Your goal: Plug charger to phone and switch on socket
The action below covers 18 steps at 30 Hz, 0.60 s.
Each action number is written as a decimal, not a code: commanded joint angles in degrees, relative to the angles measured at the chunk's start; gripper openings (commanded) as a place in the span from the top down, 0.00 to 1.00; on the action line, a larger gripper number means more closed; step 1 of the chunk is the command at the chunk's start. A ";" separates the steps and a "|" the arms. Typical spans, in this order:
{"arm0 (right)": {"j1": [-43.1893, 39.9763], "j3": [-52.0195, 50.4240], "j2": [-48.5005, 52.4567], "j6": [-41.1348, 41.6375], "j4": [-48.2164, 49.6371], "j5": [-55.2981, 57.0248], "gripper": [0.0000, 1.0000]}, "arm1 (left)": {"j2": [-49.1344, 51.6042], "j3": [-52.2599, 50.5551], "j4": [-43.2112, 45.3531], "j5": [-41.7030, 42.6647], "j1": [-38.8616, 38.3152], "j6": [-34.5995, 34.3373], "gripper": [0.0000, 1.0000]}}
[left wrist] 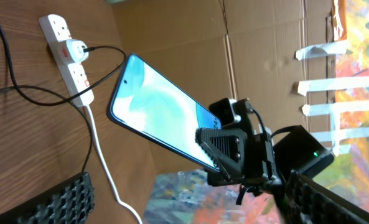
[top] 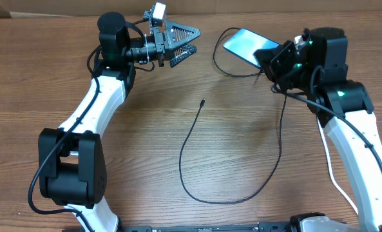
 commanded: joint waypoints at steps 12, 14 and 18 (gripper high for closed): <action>2.32 1.75 0.46 16.13 10.49 -4.33 0.96 | -1.53 0.70 2.95 -9.51 -4.57 -29.49 0.17; 3.17 1.55 0.46 16.13 11.80 -3.65 0.96 | -1.53 0.70 4.24 -11.23 -5.57 -31.71 0.17; 5.38 1.16 0.46 17.33 12.63 -0.44 0.96 | -1.53 0.70 4.61 -14.03 -7.23 -36.13 0.18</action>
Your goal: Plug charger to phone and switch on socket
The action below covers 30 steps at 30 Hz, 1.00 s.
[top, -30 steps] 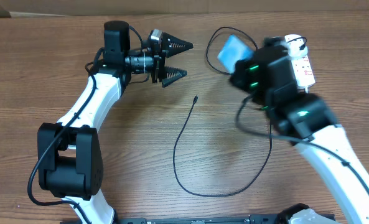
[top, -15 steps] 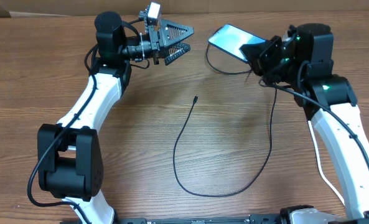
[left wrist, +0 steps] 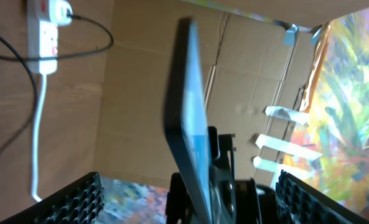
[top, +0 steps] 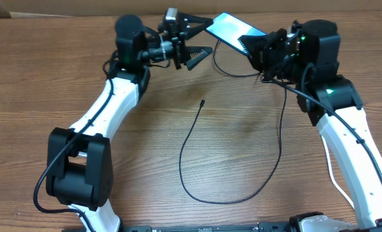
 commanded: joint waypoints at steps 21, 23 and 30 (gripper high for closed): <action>8.44 1.07 -0.76 1.22 0.81 11.43 0.96 | -1.49 0.70 0.66 -4.68 -1.51 -15.72 0.61; 8.55 1.07 -0.76 1.22 0.81 11.43 0.96 | -1.49 0.70 0.66 -4.66 -1.51 -15.91 0.61; 10.10 1.07 -0.76 1.22 0.83 12.76 0.96 | -1.49 0.70 0.66 -4.70 -1.53 -15.91 0.67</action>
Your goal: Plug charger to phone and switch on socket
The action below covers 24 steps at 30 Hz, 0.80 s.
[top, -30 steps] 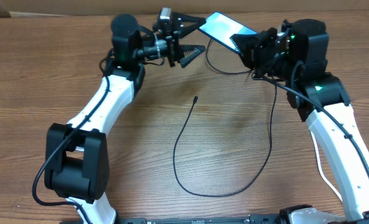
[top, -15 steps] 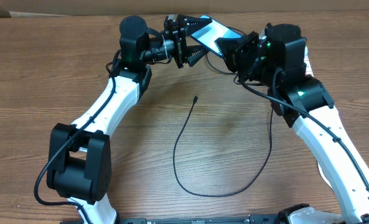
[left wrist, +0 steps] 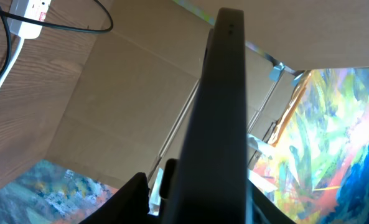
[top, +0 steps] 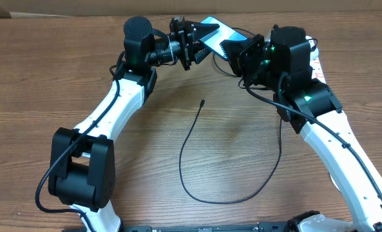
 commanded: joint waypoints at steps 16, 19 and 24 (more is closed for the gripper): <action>2.01 1.07 -0.76 -0.02 -0.55 1.88 0.87 | -1.49 0.70 0.26 -0.61 0.17 -0.61 0.93; 2.01 1.07 -0.76 -0.07 -0.96 1.68 0.77 | -1.49 0.70 0.26 -0.59 0.17 -0.61 0.94; 2.01 1.07 -0.76 -0.04 -0.96 0.39 0.61 | -1.49 0.70 0.28 -0.59 0.17 -0.61 0.96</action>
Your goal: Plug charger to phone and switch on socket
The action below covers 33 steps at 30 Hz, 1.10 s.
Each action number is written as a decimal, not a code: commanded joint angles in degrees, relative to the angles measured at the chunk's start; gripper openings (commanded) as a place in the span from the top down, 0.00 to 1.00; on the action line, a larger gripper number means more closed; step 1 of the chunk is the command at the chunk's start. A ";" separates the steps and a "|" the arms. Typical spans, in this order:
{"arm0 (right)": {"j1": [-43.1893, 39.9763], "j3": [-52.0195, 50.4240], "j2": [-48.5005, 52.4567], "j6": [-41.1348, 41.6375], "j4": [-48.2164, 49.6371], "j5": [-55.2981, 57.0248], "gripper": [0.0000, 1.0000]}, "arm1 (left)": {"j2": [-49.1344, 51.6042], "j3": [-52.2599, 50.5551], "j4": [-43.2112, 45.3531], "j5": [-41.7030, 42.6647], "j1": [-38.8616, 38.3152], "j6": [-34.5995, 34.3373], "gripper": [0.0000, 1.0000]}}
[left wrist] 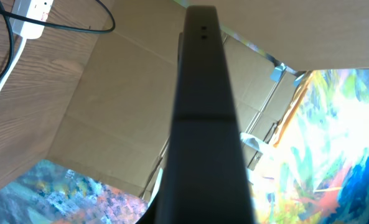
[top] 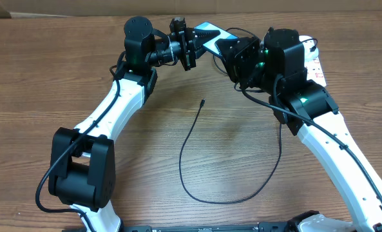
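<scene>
The phone [top: 208, 30] is held in the air at the back of the table, between both grippers. My left gripper [top: 192, 48] is shut on its left end. In the left wrist view the phone's dark edge [left wrist: 203, 124] fills the middle and hides the fingers. My right gripper [top: 231, 50] grips the phone's right end. The black charger cable [top: 189, 138] lies on the table with its free plug tip [top: 203, 101] at mid-table. The white socket strip [top: 317, 67] is mostly hidden behind the right arm; its end [left wrist: 30, 11] shows in the left wrist view.
The cable loops toward the front [top: 216, 200] and runs back up along the right arm to the strip. A cardboard wall [left wrist: 109, 106] stands behind the table's back edge. The wooden table [top: 62, 84] is bare at the left.
The right arm has shifted a little left and now covers more of the phone. In the left wrist view the phone's edge sits more squarely in the middle. The cable has not moved.
The right gripper first held the phone up at the back right while the left gripper stood open some way off. Then the open left gripper was at the phone's end. Later its fingers had shut on the phone, and both grippers hold it now.
</scene>
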 commanded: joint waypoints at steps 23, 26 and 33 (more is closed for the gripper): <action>-13.90 1.31 -13.42 -21.73 -8.92 -3.23 0.00 | -1.49 0.72 -10.29 -3.30 2.95 21.99 0.96; -16.55 1.31 -13.60 -27.69 -15.43 -3.15 0.00 | -1.49 0.72 -10.23 -2.78 4.04 29.42 0.96; -22.97 1.29 -13.22 -40.15 -26.12 -3.74 0.00 | -1.49 0.72 -10.23 3.21 7.54 43.56 0.96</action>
